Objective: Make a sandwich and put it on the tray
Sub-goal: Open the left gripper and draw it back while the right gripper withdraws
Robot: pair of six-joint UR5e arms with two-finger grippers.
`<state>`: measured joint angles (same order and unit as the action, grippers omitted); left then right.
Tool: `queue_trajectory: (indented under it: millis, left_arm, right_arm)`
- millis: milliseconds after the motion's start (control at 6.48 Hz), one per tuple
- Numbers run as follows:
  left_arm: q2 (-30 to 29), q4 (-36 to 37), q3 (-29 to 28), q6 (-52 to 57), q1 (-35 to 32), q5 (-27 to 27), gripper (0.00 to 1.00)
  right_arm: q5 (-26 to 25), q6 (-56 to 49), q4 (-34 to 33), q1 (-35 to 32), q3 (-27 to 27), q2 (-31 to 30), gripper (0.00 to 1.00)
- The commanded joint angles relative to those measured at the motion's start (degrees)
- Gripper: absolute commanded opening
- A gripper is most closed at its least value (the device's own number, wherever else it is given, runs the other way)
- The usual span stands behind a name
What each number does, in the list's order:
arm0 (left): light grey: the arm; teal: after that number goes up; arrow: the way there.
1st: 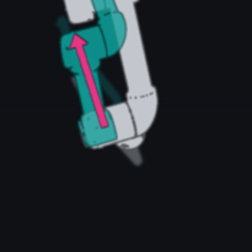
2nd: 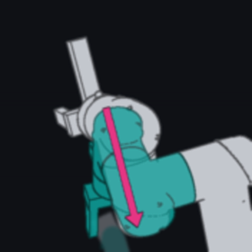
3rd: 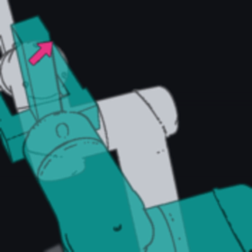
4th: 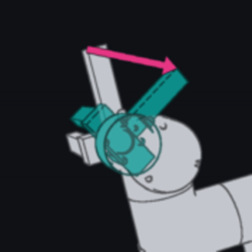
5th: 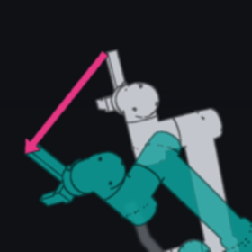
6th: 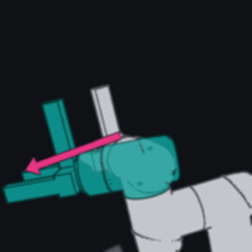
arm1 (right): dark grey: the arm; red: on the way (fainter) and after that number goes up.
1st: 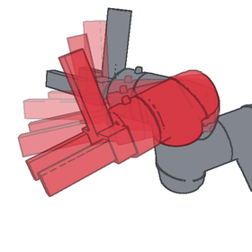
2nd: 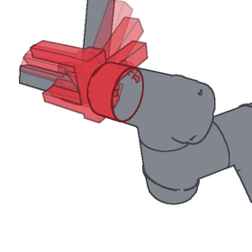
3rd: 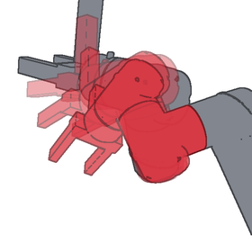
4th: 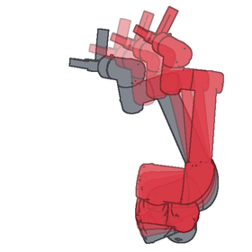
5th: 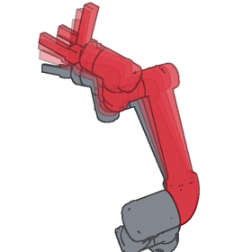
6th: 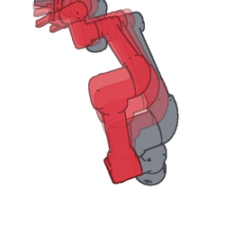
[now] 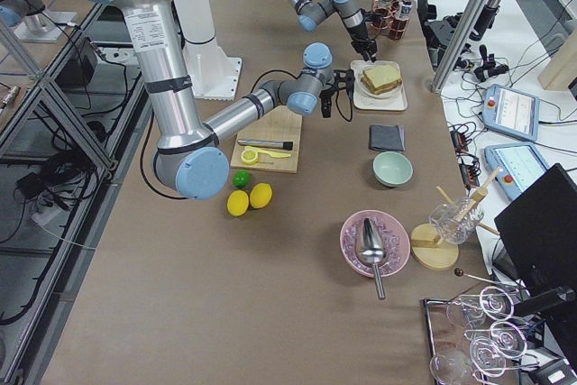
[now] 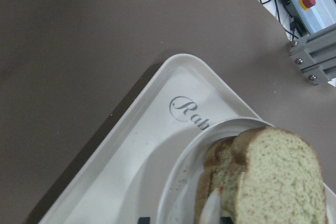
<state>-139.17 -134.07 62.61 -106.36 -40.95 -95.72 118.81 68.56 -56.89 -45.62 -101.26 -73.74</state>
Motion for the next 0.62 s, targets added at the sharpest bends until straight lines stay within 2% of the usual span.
queue_trajectory:
  millis: [0,309,463]
  left_arm:
    - [2.7,3.9,5.8,4.9,-2.1,-2.8,0.98]
    - [8.2,10.8,15.6,10.2,-3.5,-6.1,0.98]
    - [13.3,15.8,24.4,12.7,-3.9,-6.2,0.98]
  right_arm:
    - [1.6,0.0,-0.3,-1.6,0.0,0.4,0.99]
    - [3.8,-0.2,-3.1,-3.6,0.0,1.1,0.99]
    - [5.2,-4.0,-7.8,-5.9,-0.9,1.2,0.99]
